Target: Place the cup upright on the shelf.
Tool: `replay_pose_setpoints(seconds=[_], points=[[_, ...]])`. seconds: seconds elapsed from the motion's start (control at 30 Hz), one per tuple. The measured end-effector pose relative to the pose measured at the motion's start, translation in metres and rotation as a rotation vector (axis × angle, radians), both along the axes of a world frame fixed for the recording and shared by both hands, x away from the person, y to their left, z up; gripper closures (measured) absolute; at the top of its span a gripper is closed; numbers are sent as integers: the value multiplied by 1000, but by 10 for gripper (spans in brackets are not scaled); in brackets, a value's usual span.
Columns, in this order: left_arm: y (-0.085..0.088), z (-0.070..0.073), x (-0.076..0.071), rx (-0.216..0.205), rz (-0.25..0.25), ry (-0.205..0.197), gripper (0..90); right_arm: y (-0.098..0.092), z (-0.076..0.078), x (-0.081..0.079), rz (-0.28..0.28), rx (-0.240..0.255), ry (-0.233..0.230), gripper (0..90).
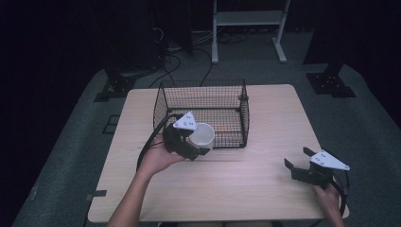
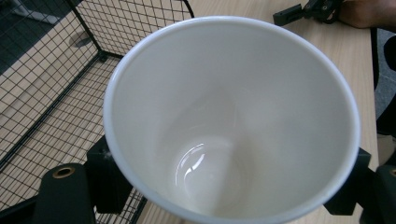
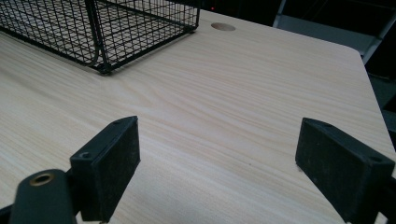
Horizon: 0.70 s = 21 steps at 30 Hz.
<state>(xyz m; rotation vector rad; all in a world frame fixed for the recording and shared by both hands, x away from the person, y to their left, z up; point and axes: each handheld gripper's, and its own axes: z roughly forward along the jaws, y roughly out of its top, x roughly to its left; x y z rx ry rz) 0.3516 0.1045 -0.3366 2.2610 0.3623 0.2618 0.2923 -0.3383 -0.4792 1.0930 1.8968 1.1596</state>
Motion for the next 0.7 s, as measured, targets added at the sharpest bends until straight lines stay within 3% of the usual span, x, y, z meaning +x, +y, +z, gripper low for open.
replay_pose_setpoints(seconds=[0.2, 0.33, 0.7], points=[[-3, 10, 10, 16, -6, 16, 210, 0, 0, 0, -2, 3, 2, 131], [-4, 22, 19, 23, -1, 2, 210, 0, 0, 0, -1, 3, 1, 131], [-4, 38, 43, 35, 21, -2, 210, 0, 0, 0, -3, 5, 0, 131]])
